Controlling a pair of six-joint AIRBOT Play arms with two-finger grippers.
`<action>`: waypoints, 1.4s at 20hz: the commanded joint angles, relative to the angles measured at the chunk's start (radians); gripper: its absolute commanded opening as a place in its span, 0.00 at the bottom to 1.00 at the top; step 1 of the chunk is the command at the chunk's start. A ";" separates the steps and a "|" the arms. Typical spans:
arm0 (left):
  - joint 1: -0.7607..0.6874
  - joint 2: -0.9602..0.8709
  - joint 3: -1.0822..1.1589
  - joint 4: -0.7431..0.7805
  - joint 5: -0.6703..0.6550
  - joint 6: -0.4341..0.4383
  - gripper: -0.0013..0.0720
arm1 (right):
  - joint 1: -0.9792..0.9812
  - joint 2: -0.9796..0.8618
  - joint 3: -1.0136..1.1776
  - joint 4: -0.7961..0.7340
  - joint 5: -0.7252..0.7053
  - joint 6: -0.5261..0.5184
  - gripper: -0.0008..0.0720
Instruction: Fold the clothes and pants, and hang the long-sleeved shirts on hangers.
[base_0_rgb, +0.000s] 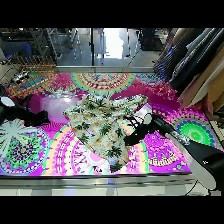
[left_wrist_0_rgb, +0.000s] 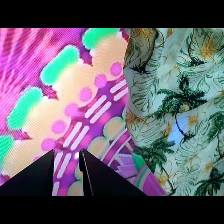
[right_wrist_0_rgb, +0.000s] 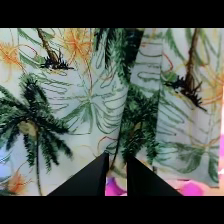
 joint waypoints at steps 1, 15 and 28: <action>0.000 0.000 0.000 0.000 -0.001 0.001 0.24 | 0.011 -0.011 0.000 -0.056 -0.019 0.002 0.21; 0.000 0.000 0.000 0.000 0.000 0.001 0.24 | 0.010 -0.010 0.001 -0.005 -0.016 -0.011 0.02; -0.026 -0.001 0.000 -0.020 0.006 -0.032 0.92 | -0.280 0.077 0.234 -0.330 -0.374 0.184 0.02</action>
